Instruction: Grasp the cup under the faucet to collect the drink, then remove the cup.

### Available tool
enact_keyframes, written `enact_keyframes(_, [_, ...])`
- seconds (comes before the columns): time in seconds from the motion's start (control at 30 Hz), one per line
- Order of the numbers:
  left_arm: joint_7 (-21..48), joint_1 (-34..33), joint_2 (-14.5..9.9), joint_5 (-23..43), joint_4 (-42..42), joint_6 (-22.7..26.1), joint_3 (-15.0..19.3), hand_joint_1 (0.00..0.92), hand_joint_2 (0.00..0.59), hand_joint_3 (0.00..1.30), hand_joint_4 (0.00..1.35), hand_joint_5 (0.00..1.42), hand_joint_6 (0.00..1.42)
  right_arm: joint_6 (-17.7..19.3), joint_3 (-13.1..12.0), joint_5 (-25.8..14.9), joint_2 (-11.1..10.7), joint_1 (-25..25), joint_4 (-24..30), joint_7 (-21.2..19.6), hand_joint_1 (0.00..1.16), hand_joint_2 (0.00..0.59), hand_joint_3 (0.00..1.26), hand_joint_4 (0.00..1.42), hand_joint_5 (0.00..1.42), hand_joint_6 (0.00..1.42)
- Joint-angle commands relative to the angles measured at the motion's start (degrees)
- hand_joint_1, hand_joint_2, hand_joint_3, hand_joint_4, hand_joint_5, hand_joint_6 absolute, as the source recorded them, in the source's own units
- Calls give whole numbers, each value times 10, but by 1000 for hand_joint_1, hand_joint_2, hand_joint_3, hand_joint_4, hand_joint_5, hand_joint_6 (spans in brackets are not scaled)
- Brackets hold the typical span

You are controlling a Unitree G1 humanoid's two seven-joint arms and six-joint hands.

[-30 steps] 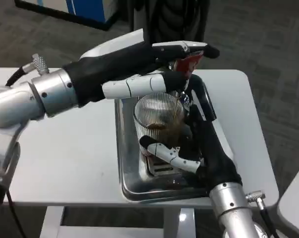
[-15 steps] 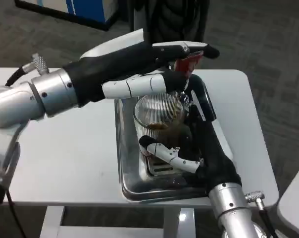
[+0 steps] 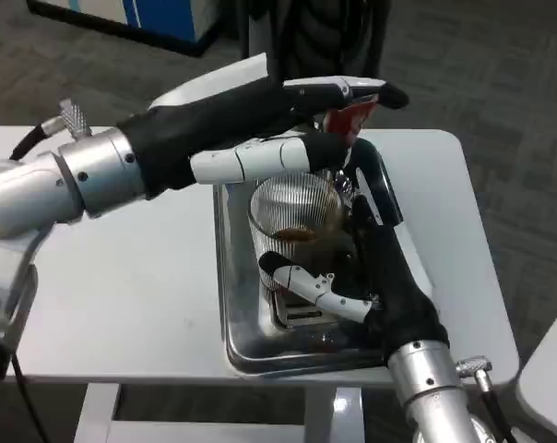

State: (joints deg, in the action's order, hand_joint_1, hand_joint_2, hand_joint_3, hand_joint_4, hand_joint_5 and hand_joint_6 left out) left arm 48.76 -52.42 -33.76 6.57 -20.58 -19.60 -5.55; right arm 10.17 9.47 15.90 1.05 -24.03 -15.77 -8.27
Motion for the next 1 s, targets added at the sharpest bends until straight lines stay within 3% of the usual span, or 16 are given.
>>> enact_keyframes(0.03, [6,28,-20,-43,-23,29,-15,0,82,179,59,79,0,-12,4,-4,5,13,-9,8,774,152,0,184,209,214])
enact_keyframes(0.7, [1,39,-25,-46,10,46,-14,0,86,180,59,79,0,-14,4,-4,3,21,6,11,774,152,0,184,209,214])
enact_keyframes(1.0, [-7,37,-39,-80,29,29,-25,0,86,183,67,79,0,-14,2,-5,3,21,8,10,774,152,0,184,209,214])
